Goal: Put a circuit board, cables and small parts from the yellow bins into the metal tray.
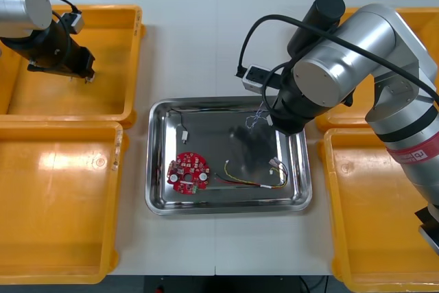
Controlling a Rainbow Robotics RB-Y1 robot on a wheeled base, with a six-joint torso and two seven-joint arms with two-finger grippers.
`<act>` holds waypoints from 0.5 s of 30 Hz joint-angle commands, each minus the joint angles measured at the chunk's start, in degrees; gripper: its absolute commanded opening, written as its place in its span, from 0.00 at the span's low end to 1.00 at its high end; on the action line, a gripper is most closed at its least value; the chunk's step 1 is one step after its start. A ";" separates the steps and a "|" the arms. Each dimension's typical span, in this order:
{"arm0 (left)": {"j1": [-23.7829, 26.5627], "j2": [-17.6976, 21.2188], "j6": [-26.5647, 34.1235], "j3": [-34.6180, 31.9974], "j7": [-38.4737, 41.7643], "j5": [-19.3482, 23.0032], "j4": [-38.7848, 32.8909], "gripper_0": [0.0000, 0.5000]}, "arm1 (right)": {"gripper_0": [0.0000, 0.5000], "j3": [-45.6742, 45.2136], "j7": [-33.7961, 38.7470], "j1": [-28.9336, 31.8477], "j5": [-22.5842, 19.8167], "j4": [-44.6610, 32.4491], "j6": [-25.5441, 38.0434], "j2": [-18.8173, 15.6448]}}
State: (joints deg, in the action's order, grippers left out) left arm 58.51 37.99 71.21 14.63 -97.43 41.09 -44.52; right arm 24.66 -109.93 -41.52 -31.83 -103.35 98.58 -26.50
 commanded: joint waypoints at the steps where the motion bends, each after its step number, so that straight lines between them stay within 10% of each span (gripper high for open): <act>1: 1.96 0.69 -1.25 1.81 -5.93 1.28 -0.48 1.00 | 0.00 3.20 -1.43 -0.05 3.01 1.05 -3.05 -0.66; 15: 0.47 0.25 -3.53 4.18 -6.10 3.03 -0.48 1.00 | 0.00 6.81 -0.55 0.30 4.76 4.12 -8.67 -0.13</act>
State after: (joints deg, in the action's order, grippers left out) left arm 58.46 37.96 68.83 18.29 -97.44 43.32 -44.50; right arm 29.96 -109.93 -41.49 -27.80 -98.58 90.85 -26.50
